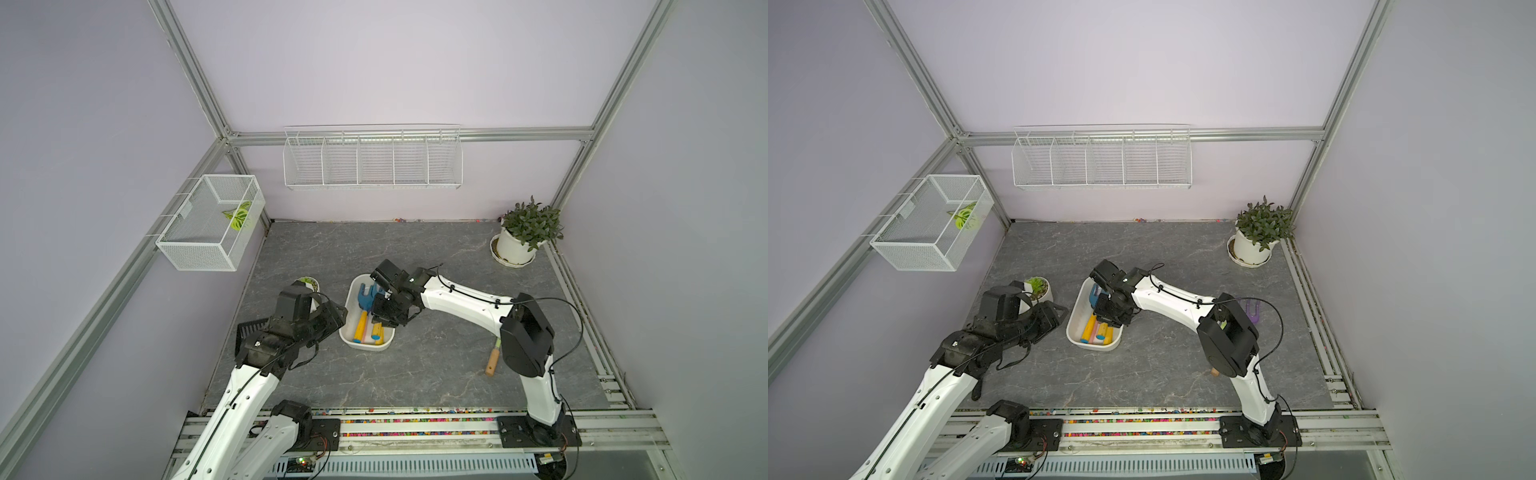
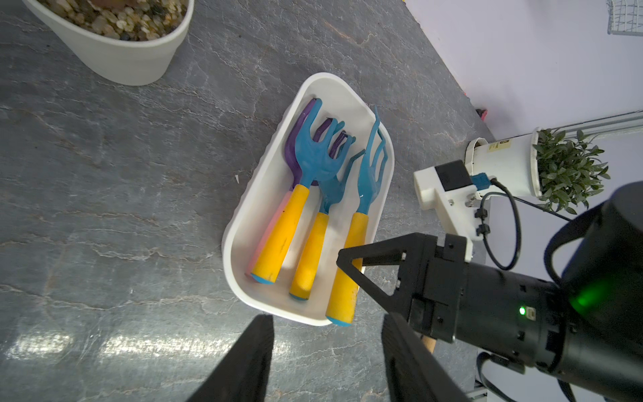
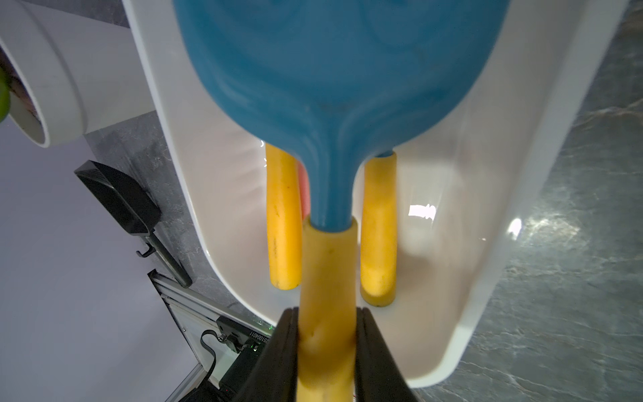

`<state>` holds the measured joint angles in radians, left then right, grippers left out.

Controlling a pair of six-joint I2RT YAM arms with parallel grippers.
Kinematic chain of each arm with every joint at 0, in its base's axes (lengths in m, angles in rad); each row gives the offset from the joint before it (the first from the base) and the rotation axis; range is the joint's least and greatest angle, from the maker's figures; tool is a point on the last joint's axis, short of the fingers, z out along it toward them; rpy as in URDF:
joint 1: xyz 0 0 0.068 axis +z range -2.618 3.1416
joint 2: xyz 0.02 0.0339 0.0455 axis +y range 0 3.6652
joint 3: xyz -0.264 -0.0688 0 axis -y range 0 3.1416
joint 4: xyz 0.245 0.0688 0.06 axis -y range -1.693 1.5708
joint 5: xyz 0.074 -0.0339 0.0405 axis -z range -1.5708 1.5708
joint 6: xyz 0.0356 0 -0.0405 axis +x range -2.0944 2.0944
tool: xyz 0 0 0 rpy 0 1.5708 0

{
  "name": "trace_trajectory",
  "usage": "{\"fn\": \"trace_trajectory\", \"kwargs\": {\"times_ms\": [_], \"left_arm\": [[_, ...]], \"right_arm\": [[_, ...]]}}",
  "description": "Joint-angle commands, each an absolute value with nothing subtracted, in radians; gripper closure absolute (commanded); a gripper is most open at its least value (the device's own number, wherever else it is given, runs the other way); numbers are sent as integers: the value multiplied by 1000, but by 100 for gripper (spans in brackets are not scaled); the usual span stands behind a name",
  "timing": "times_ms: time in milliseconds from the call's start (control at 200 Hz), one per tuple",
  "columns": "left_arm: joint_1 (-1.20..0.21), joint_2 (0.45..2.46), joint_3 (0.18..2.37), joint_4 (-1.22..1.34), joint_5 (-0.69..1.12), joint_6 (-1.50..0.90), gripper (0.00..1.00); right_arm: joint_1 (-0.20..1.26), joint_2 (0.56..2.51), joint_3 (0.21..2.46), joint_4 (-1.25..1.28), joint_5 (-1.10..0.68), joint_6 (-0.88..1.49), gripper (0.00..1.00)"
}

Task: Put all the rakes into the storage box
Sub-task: Place the rake in the storage box.

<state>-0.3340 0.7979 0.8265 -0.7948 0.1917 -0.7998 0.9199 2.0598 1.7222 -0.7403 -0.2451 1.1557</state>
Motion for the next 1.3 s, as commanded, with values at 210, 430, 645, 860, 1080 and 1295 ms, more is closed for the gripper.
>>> {"fn": "trace_trajectory", "kwargs": {"times_ms": [210, 430, 645, 860, 1080, 1295], "left_arm": [[-330, 805, 819, -799, 201, -785, 44], [-329, 805, 818, -797, 199, -787, 45], [-327, 816, 821, -786, 199, -791, 44], [-328, 830, 825, -776, 199, -792, 44], [-328, 847, 842, -776, 192, -788, 44], [-327, 861, 858, -770, 192, -781, 44]], "right_arm": [[904, 2083, 1683, -718, -268, 1177, 100], [902, 2077, 1688, -721, -269, 1171, 79], [901, 2047, 1686, -754, -239, 1166, 58], [902, 2001, 1684, -745, -215, 1150, 55], [897, 1927, 1729, -770, -159, 1051, 60], [858, 1783, 1644, -793, -63, 948, 60]]}}
